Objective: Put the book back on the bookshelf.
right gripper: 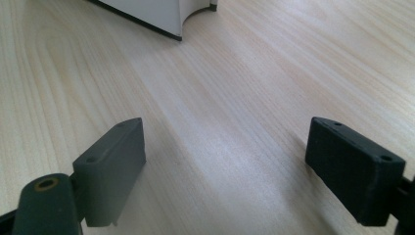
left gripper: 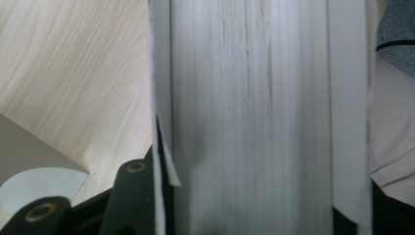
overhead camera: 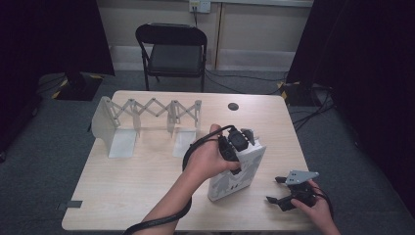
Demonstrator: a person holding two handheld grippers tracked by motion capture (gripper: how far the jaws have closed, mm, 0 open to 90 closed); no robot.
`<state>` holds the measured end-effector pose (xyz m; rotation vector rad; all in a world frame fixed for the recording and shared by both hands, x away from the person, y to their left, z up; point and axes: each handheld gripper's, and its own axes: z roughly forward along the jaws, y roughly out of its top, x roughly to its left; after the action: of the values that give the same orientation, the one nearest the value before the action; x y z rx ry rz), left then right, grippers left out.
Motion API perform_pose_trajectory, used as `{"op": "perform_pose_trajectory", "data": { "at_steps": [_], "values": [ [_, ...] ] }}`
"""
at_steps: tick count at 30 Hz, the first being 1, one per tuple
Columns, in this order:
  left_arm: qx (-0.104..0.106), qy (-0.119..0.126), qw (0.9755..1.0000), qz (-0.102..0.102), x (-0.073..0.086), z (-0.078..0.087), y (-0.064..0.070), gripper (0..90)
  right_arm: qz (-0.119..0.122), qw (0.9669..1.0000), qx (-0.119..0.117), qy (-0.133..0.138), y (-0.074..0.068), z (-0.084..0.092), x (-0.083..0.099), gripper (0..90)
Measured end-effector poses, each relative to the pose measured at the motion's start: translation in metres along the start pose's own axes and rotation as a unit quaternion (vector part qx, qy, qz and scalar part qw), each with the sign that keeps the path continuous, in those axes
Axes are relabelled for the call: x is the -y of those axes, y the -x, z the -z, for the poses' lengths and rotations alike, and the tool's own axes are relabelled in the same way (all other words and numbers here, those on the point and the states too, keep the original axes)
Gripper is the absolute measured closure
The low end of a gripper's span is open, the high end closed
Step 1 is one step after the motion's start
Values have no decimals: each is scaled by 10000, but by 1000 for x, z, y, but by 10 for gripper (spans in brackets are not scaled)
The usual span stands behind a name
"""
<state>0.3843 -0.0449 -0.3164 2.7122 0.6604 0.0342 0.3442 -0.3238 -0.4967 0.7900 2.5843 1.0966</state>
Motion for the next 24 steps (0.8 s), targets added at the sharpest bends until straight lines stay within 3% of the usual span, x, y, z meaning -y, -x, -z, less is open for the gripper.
{"op": "perform_pose_trajectory", "data": {
  "at_steps": [7, 24],
  "values": [
    [-53, -62, 10000, 9, 4, 4, -3, 516, -18, 9999, 34, 109, -1, 0, 3, 143],
    [-48, -24, 9994, 347, 19, 19, -8, 517, -21, 9999, 29, 115, -1, 0, 3, 143]
  ]
}}
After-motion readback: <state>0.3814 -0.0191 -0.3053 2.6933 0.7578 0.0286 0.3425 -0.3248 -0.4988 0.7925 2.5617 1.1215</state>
